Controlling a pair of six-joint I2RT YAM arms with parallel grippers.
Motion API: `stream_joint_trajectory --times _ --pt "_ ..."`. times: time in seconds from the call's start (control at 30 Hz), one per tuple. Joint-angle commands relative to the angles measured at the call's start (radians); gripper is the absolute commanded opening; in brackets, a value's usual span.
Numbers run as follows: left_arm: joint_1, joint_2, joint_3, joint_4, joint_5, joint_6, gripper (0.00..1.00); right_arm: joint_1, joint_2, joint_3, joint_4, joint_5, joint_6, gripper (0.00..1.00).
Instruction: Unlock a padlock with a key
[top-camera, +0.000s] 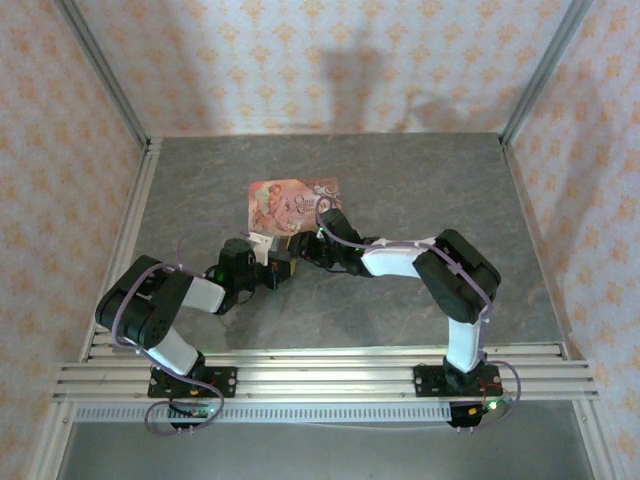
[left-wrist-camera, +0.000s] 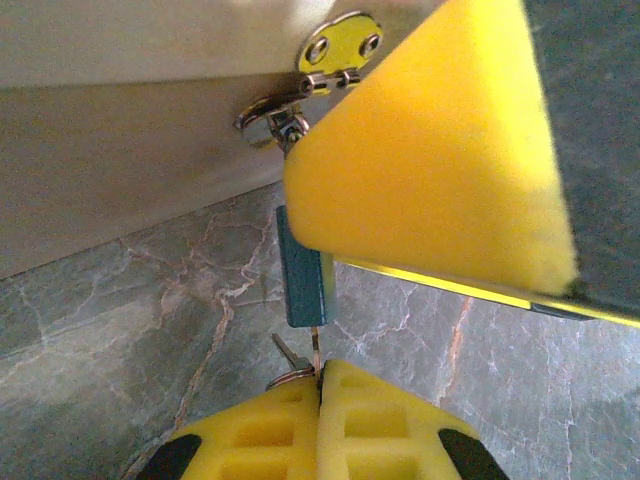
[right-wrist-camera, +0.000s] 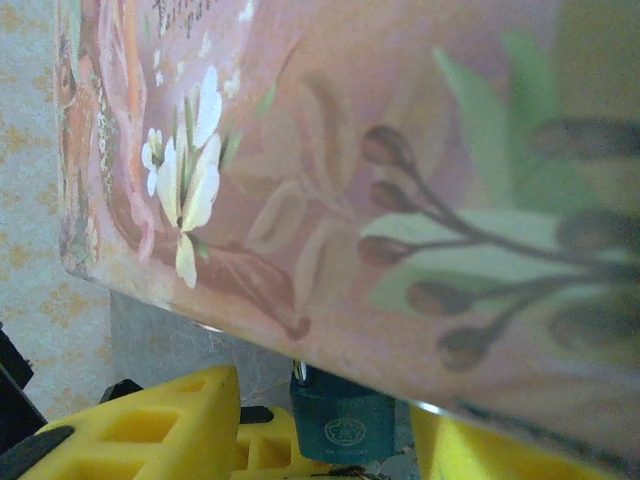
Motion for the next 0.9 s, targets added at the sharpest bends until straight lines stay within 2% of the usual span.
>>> stream_joint_trajectory --times 0.0,0.5,0.7,0.77,0.87 --pt "0.007 -0.016 0.015 -0.024 0.035 -0.004 0.00 0.010 -0.003 -0.023 -0.009 0.000 0.007 0.47" --pt "0.009 -0.081 0.024 -0.114 0.022 0.033 0.00 0.011 0.006 -0.030 -0.038 0.018 0.022 0.25" --pt "0.007 -0.107 0.038 -0.179 0.008 0.070 0.00 0.011 0.001 -0.021 -0.056 0.021 0.024 0.24" --pt "0.006 -0.116 0.043 -0.203 0.002 0.085 0.00 0.011 0.000 -0.015 -0.072 0.021 0.024 0.20" --pt "-0.001 -0.136 0.057 -0.251 -0.023 0.110 0.00 0.011 -0.005 -0.009 -0.087 0.023 0.034 0.05"
